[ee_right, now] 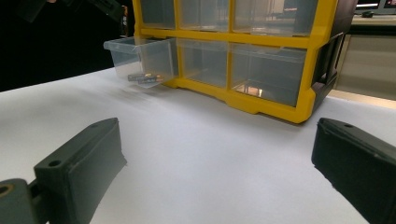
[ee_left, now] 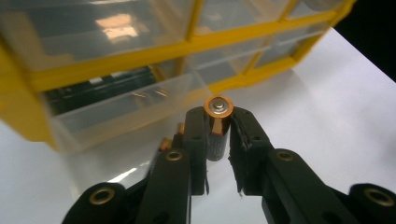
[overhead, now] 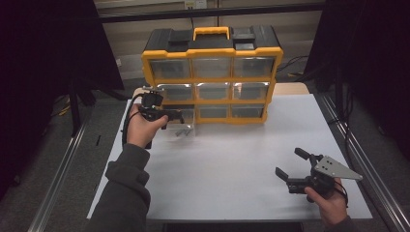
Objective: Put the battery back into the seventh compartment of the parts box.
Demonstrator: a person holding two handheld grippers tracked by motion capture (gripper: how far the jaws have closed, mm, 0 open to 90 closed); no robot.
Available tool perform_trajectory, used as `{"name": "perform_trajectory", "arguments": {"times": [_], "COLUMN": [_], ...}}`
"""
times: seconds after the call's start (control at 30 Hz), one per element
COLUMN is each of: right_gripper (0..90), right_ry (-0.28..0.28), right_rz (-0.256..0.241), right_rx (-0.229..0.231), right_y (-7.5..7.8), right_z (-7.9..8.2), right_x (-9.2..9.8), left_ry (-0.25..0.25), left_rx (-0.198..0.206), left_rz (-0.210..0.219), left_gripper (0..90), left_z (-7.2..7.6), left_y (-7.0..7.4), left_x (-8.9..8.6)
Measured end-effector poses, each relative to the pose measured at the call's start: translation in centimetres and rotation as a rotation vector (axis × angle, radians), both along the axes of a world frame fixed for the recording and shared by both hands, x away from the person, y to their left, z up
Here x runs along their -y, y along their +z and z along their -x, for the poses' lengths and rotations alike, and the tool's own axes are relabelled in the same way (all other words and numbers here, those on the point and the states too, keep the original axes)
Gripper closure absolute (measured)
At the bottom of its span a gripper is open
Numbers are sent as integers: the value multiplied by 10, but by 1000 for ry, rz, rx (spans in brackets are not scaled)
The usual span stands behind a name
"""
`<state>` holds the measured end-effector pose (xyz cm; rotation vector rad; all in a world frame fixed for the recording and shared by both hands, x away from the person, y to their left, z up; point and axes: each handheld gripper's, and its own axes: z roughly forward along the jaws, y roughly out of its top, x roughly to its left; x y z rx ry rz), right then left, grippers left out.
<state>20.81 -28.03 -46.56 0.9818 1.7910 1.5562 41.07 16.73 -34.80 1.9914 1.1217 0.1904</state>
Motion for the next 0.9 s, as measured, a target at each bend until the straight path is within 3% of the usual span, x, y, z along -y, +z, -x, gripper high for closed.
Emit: {"name": "perform_trajectory", "arguments": {"times": [0.13,0.33,0.4,0.47,0.53,0.6,0.9], "right_gripper": [17,18,18,18,18,18,18], "right_ry": [1,3,4,5,4,5,3], "right_rz": [1,3,1,-1,0,0,2], "right_rx": [1,0,-2,-2,-2,-3,-3], "right_y": [0,0,0,0,0,0,0], "right_z": [0,0,0,-1,-2,-2,-2], "right_x": [0,0,0,-1,-2,-2,-1], "left_ry": [42,67,73,77,78,61,-24], "left_rx": [13,0,19,24,28,28,154], "left_rz": [-17,-35,-38,-18,-29,-5,94], "left_gripper": [774,773,756,670,638,580,326], "left_z": [-8,-14,-16,-17,-15,-12,24], "left_y": [-2,-12,-16,-20,-21,-22,-22], "left_x": [-8,-11,-12,-13,-13,-14,-9]}}
